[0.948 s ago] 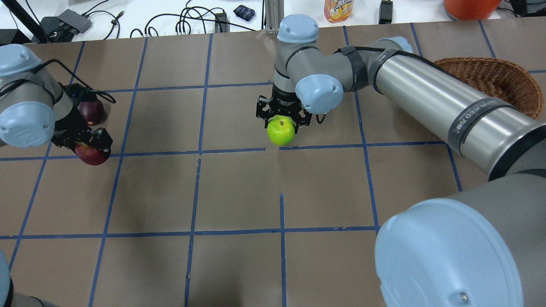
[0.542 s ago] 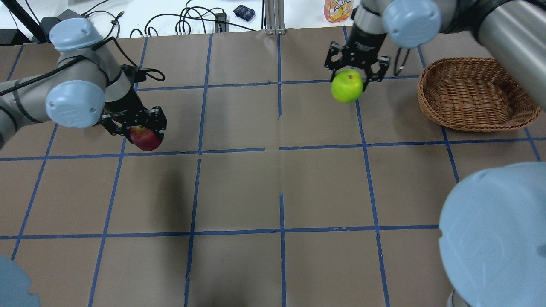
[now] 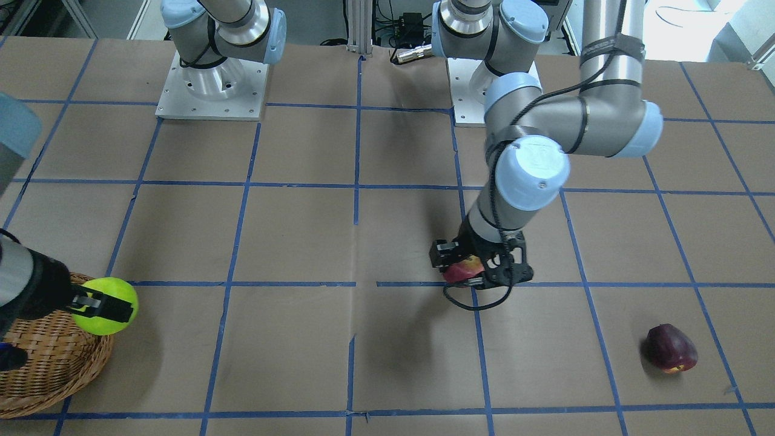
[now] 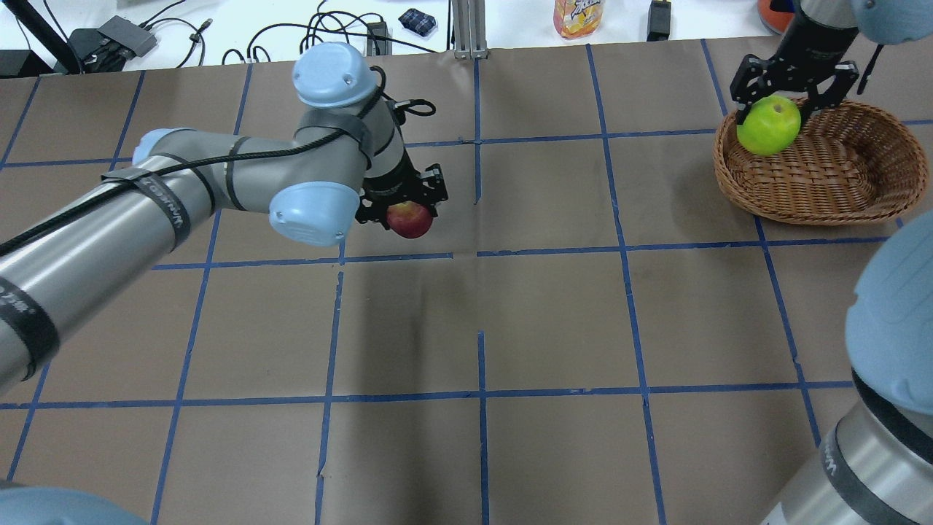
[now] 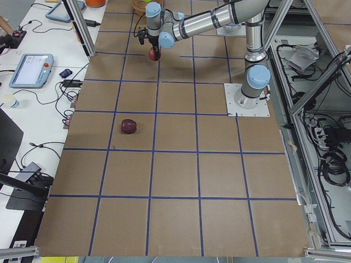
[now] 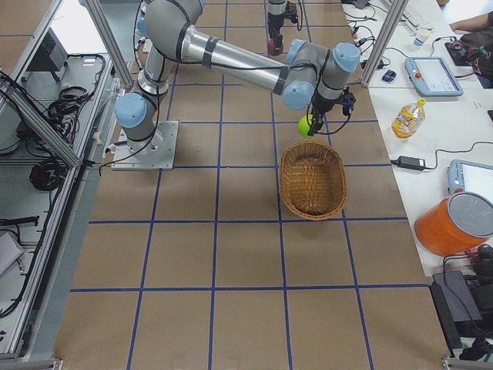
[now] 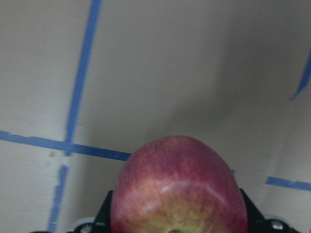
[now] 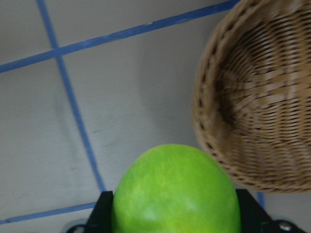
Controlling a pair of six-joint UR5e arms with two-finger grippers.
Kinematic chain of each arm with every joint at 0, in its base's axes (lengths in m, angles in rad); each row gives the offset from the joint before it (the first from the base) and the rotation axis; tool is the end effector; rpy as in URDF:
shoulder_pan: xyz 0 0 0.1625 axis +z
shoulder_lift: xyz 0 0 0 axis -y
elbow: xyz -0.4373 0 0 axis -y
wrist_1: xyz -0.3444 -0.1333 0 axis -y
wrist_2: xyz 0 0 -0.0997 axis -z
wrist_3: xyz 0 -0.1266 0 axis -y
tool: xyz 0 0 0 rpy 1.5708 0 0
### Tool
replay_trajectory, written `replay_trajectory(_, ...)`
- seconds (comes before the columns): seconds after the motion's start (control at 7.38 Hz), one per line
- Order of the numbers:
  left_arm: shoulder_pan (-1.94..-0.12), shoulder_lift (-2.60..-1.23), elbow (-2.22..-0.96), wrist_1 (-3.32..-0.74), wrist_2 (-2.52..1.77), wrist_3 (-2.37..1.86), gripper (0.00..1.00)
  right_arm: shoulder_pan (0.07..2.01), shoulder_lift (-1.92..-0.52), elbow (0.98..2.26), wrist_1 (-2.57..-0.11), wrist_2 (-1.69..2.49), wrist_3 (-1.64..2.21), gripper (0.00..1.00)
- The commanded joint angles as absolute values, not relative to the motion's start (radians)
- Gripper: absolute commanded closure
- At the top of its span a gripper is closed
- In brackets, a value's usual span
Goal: Put all apples into basket
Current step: 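Carry the green apple to the basket with right while left grasps the red apple, then release the green apple into the basket while left sets the red apple at center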
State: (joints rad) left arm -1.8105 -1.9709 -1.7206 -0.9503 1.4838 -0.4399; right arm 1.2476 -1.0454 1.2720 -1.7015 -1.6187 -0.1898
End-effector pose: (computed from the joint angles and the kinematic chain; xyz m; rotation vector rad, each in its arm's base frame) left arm -0.2760 -0.5217 0.2665 0.2987 -3.0208 0.0570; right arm -0.0833 -0.6492 0.3280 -0.2041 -3.1086 -0.1635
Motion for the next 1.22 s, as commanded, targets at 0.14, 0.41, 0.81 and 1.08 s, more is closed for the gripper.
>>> replay_trajectory(0.14,-1.902,-2.084,-1.723,-0.888,1.473,-0.482,0.29,1.125,-0.951,1.272,-1.853,-1.667,-0.418,1.00)
replay_trajectory(0.41,-1.937,-2.089,-1.712,-0.887,1.471,-0.488,0.01,1.082,-0.934,1.272,-1.870,-1.707,-0.474,1.00)
replay_trajectory(0.81,-1.880,-2.039,-1.665,-0.899,1.476,-0.476,0.00,1.055,-0.868,1.273,-1.950,-1.715,-0.500,1.00)
replay_trajectory(1.08,-1.718,-1.959,-1.576,-1.129,1.488,-0.290,0.00,1.055,-0.868,1.273,-1.948,-1.752,-0.497,0.29)
